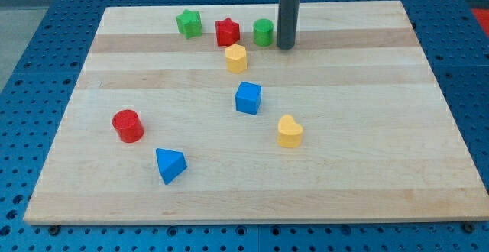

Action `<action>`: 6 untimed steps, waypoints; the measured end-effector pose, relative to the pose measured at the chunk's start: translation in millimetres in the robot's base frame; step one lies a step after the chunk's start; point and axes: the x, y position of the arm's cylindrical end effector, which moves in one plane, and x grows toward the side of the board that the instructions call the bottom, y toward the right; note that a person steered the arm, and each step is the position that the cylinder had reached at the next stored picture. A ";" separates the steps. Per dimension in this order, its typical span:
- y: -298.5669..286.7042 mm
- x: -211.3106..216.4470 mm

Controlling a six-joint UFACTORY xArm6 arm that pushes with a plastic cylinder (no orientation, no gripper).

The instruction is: Slide the green circle to the top right side of the red star

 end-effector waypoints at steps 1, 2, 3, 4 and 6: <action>0.2 -13.3; -0.5 -13.5; -19.9 -20.2; -40.4 -30.6; -64.0 -26.4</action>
